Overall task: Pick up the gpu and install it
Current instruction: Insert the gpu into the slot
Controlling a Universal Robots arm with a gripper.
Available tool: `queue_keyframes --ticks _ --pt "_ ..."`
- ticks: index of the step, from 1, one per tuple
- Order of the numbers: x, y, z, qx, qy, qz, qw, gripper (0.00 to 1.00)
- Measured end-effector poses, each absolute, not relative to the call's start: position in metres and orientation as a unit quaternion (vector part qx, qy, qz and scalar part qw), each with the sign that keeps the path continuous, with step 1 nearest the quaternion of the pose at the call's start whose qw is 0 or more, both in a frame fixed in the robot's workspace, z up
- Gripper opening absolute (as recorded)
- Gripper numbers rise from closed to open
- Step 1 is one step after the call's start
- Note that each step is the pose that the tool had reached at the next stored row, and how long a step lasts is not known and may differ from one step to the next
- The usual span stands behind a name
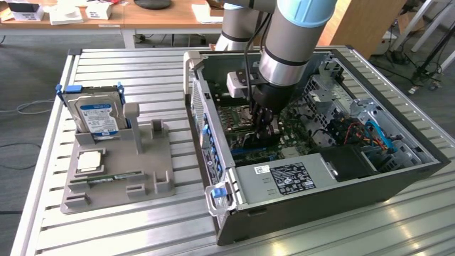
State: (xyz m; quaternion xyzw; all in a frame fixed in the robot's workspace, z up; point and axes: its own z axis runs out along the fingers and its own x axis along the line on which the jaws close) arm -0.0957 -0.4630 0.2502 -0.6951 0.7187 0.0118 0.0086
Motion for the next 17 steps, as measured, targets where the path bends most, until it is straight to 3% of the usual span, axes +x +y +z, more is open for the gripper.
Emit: queue_keyframes --ticks 8,12,17 --pt "-0.0957 -0.4629 0.2498 -0.695 0.719 0.012 0.009 0.28" --pt "-0.0958 -0.4630 0.2502 -0.695 0.719 0.012 0.009 0.46" --pt "-0.0958 -0.4630 0.2502 -0.695 0.719 0.012 0.009 0.46"
